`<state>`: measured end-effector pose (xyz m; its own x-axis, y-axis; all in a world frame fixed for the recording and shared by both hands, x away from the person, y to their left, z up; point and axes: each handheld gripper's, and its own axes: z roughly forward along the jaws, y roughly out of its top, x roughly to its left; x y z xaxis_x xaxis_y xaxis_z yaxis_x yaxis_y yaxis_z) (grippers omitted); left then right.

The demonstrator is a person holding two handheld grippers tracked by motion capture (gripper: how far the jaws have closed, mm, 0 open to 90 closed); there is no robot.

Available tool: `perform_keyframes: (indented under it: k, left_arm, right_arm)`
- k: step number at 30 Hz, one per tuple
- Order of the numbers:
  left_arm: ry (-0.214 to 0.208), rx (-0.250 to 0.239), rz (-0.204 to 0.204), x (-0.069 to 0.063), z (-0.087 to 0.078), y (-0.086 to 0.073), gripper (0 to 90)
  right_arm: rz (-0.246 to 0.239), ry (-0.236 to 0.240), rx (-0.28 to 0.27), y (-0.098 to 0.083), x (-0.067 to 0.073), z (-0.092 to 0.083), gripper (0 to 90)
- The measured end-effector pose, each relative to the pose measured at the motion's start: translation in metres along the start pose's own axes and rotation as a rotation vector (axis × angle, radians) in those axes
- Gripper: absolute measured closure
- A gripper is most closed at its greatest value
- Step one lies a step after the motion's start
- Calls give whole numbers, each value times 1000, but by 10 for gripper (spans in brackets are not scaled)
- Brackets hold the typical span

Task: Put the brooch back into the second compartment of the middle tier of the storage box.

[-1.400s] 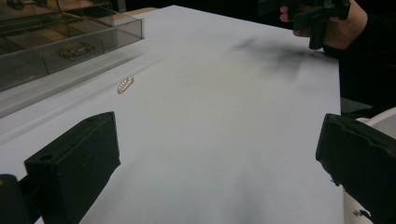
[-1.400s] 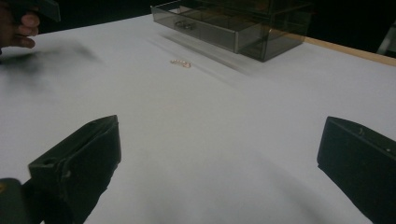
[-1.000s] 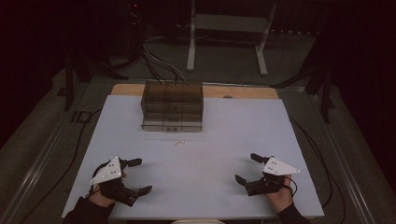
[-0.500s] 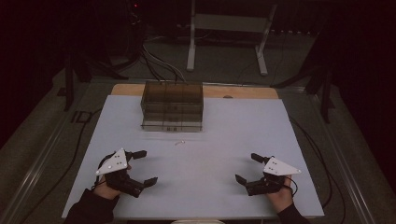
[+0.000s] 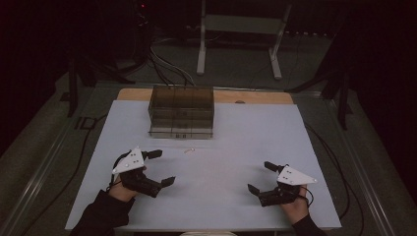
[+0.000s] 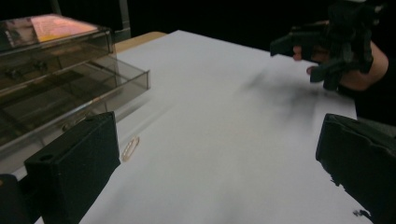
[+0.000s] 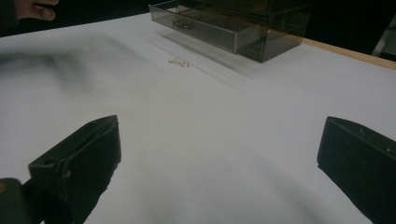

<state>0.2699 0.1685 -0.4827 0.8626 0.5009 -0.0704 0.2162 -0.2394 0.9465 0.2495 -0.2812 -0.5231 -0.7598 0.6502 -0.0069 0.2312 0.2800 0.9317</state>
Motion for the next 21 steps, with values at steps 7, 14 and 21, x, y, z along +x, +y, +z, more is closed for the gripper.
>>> perform_keyframes:
  k: [7, 14, 21]
  left_arm:
    - [22, 15, -10, 3, 18, 6, 6]
    - [23, 30, -39, 11, 33, 8, 6]
    - [26, 49, -58, 16, 50, 6, 6]
  right_arm:
    - [0, 7, -1, 0, 0, 0, 0]
    - [1, 12, -3, 0, -1, 0, 0]
    - [5, 7, -12, 0, 0, -2, 0]
